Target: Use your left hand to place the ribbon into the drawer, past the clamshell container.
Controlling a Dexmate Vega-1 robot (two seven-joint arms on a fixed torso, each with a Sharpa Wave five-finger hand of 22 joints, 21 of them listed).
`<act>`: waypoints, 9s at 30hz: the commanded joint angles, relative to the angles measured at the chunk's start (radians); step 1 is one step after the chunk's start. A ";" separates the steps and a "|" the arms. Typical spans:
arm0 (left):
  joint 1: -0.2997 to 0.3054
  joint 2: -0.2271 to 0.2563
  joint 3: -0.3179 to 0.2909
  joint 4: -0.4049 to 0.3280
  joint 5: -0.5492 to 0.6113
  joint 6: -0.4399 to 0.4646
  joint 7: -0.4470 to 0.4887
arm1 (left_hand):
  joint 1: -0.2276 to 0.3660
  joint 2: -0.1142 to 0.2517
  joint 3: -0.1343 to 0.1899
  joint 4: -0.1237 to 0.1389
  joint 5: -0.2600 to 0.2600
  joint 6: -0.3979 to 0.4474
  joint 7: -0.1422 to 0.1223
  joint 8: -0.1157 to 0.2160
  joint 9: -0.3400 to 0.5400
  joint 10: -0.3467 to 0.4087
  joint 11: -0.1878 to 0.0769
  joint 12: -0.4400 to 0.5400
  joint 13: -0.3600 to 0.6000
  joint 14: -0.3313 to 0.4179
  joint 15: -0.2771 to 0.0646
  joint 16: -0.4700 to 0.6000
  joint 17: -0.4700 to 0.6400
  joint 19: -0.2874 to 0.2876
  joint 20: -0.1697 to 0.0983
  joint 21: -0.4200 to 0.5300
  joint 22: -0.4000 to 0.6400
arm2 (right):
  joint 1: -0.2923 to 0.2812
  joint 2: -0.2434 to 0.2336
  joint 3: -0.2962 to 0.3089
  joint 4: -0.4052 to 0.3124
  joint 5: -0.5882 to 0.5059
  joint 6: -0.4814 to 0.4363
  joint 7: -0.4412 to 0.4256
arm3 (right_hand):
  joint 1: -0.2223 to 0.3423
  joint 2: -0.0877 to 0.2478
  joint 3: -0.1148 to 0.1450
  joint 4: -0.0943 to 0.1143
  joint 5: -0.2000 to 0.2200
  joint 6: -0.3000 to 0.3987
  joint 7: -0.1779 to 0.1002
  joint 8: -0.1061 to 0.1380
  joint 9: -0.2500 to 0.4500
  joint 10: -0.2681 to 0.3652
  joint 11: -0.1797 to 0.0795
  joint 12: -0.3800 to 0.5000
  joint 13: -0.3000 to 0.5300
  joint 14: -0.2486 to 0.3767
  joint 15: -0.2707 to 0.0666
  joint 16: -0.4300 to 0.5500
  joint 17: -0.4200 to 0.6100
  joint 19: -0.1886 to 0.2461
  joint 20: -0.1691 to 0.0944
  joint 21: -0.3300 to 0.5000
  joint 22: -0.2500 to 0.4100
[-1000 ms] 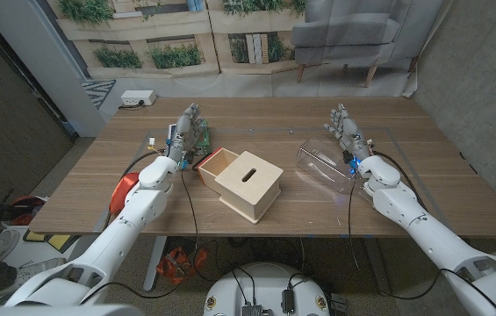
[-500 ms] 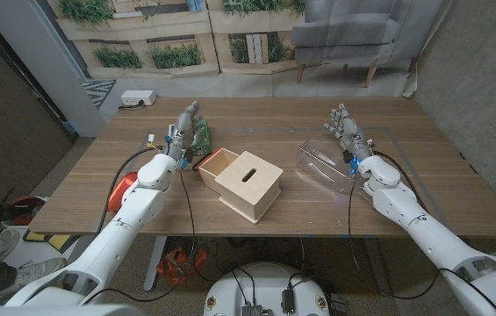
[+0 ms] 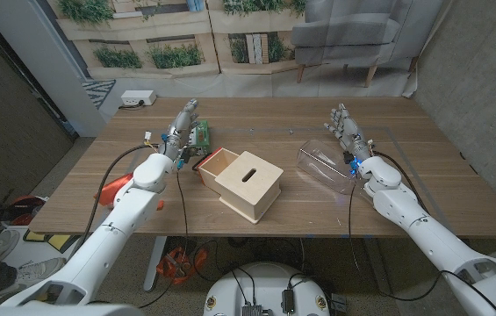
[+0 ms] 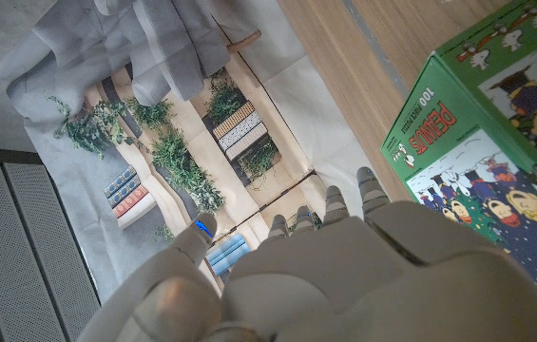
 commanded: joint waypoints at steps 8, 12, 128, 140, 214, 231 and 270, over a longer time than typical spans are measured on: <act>0.094 0.091 -0.042 -0.187 0.051 0.109 0.068 | 0.021 0.037 0.008 -0.014 -0.010 0.000 0.003 0.002 0.003 -0.041 0.007 0.002 0.002 -0.056 0.009 -0.004 0.004 -0.094 0.008 -0.003 0.001 | -0.013 -0.025 0.002 -0.061 -0.004 -0.003 0.004 | -0.004 -0.007 0.007 0.001 0.003 0.017 0.001 0.008 0.004 0.017 0.005 0.006 0.005 0.009 -0.005 0.006 0.002 0.016 -0.002 0.008 0.002; 0.105 0.102 -0.050 -0.209 0.055 0.128 0.072 | 0.024 0.037 0.010 -0.017 -0.011 0.001 0.003 0.002 0.003 -0.042 0.008 0.002 0.002 -0.056 0.010 -0.004 0.004 -0.096 0.008 -0.005 0.001 | -0.015 -0.031 0.000 -0.072 -0.008 -0.005 0.004 | -0.005 -0.008 0.008 0.001 0.003 0.020 0.003 0.009 0.004 0.019 0.007 0.007 0.005 0.011 -0.004 0.006 0.002 0.018 -0.002 0.009 0.002; 0.487 0.265 -0.401 -0.797 0.646 0.749 -0.339 | 0.427 -0.104 0.017 -0.281 -0.028 -0.117 0.161 0.007 0.013 -0.082 0.152 0.003 0.039 -0.019 0.071 -0.005 0.025 0.059 0.012 -0.015 0.002 | 0.052 0.017 -0.055 -0.023 -0.047 0.001 0.039 | -0.024 -0.014 0.026 -0.006 -0.004 0.029 0.002 0.007 0.005 0.027 0.007 0.004 0.005 0.020 -0.004 0.004 0.001 0.025 -0.001 0.006 0.002; 0.484 0.295 -0.414 -0.797 0.667 0.801 -0.459 | 0.456 -0.112 0.008 -0.280 -0.025 -0.130 0.176 0.008 0.014 -0.102 0.161 0.000 0.044 -0.050 0.074 -0.010 0.027 0.042 0.013 -0.027 0.002 | 0.059 0.014 -0.059 -0.032 -0.060 0.002 0.036 | -0.026 -0.015 0.027 -0.006 -0.005 0.030 0.002 0.007 0.005 0.028 0.006 0.004 0.005 0.021 -0.005 0.004 0.001 0.027 -0.002 0.006 0.002; 0.490 0.329 -0.469 -0.746 0.723 0.957 -0.720 | 0.676 0.035 -0.464 -0.215 0.000 -0.258 0.246 0.016 0.018 -0.168 0.178 0.036 0.113 -0.135 0.079 0.009 0.039 0.030 0.017 -0.124 0.029 | 0.056 0.018 -0.066 -0.045 -0.076 -0.011 -0.004 | -0.034 -0.016 0.041 -0.009 -0.006 0.033 0.000 0.006 0.005 0.031 0.006 0.004 0.005 0.025 -0.007 0.003 0.000 0.031 -0.004 0.005 0.001; 0.451 0.410 -0.376 -0.729 0.746 0.996 -0.740 | 0.711 0.042 -0.412 -0.216 -0.012 -0.272 0.246 0.017 0.018 -0.196 0.177 0.043 0.139 -0.154 0.079 0.011 0.042 0.010 0.017 -0.119 0.031 | 0.075 0.035 -0.063 -0.002 -0.074 0.006 0.005 | -0.036 -0.015 0.044 -0.009 -0.007 0.032 0.000 0.006 0.005 0.032 0.005 0.004 0.005 0.028 -0.007 0.004 0.000 0.032 -0.004 0.005 0.001; 0.463 0.456 -0.293 -0.729 0.769 1.092 -0.708 | 0.872 0.036 -0.222 -0.266 -0.036 -0.134 0.231 0.039 0.018 -0.053 0.178 0.063 0.134 0.124 0.059 0.053 0.048 0.275 0.016 0.023 0.058 | 0.058 0.028 -0.055 -0.019 -0.075 0.005 -0.013 | -0.040 -0.014 0.053 -0.010 -0.007 0.033 0.000 0.006 0.005 0.033 0.002 0.004 0.005 0.031 -0.008 0.004 0.000 0.037 -0.005 0.006 0.002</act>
